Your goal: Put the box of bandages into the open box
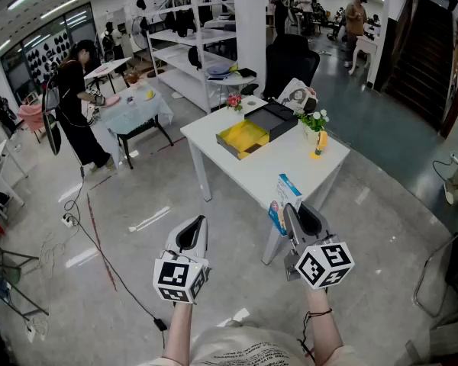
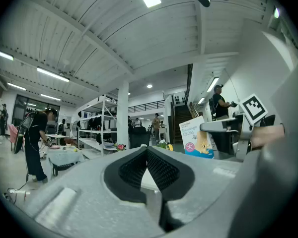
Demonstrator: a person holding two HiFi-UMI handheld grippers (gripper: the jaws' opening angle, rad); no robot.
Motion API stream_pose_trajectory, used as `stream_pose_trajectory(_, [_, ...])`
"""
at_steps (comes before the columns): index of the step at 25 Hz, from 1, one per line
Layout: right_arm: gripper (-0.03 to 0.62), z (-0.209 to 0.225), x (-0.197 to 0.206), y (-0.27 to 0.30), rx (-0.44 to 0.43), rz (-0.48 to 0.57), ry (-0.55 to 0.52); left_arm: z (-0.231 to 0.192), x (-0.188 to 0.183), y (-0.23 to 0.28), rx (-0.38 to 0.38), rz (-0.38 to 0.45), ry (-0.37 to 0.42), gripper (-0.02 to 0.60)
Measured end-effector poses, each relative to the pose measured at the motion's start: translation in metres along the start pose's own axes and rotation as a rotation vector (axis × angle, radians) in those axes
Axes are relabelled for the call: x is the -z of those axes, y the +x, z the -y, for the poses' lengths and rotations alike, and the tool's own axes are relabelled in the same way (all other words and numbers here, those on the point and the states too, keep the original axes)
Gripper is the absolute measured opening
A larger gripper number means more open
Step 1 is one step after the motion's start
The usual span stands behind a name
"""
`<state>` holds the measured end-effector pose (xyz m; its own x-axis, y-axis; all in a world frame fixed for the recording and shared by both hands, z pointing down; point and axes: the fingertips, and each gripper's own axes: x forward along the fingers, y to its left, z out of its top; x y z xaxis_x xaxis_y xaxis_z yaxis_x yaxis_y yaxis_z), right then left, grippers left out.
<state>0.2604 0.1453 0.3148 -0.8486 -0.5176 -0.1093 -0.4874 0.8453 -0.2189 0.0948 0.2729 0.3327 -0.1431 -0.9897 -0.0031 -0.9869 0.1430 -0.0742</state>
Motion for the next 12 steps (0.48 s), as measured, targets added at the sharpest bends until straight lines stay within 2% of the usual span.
stream_pose_trajectory(12, [0.092,0.018,0.0,0.005,-0.015,-0.005,0.019,0.01,0.004,0.01,-0.021,-0.006,-0.01,0.021])
